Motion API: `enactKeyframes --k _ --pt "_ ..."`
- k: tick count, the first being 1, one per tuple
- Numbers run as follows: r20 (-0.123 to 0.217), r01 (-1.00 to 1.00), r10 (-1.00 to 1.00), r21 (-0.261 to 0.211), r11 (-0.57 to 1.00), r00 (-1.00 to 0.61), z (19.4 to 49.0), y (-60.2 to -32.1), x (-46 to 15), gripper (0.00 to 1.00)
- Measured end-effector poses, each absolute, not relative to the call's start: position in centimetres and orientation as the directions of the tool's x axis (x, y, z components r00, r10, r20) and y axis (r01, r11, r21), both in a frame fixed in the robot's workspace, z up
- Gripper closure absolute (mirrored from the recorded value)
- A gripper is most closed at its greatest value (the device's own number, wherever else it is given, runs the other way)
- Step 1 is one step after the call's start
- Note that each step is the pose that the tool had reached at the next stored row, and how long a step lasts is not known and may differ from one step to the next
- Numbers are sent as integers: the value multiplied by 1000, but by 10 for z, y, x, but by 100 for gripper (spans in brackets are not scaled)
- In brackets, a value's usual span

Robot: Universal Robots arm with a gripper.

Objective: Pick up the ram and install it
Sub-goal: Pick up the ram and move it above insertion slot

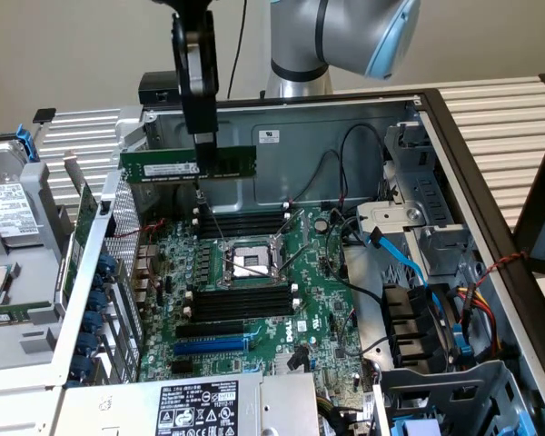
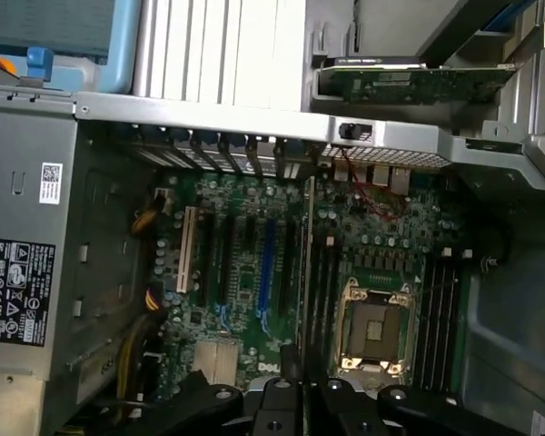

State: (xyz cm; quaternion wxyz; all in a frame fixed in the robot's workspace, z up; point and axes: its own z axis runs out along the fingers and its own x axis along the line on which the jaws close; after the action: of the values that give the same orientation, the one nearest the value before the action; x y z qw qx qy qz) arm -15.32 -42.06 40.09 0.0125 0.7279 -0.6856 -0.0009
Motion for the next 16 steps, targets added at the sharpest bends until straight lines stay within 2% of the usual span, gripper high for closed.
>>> enactKeyframes --k 5,16 --pt "16 -998 -998 19 -60 60 399 -405 -144 87" --pt "15 -998 -998 19 -60 60 398 -398 -118 87"
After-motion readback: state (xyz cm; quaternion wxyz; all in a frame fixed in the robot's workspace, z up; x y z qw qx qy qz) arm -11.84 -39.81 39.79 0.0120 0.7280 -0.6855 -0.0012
